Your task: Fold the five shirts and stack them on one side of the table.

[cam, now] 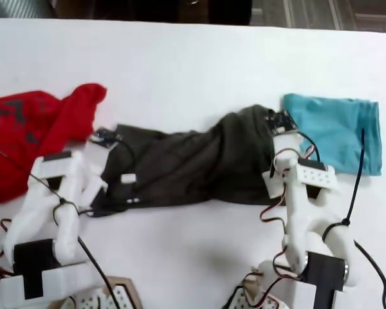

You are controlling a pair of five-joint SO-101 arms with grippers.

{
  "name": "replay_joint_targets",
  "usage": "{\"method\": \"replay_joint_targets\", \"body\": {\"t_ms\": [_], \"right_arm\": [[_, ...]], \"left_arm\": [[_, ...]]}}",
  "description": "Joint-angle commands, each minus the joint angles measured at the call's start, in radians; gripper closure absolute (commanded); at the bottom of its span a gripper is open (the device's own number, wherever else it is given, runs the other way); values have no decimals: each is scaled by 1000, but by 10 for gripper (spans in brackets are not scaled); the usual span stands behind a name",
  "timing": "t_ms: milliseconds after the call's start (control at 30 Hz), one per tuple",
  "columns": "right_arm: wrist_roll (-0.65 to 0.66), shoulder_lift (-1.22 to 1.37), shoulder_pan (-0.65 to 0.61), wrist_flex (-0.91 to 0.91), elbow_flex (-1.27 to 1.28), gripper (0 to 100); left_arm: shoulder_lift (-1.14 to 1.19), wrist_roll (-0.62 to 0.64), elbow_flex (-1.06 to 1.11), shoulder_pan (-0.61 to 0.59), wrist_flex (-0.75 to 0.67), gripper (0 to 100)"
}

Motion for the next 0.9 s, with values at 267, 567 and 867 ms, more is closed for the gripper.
{"method": "replay_joint_targets", "body": {"t_ms": [267,567,867], "right_arm": [[-2,-1,10,1,-44,967],[2,-8,16,12,-44,865],[-20,-10,47,76,-106,865]], "left_arm": [[9,11,1,-12,-34,973],[9,11,1,-12,-34,973],[9,11,1,-12,-34,973]]}}
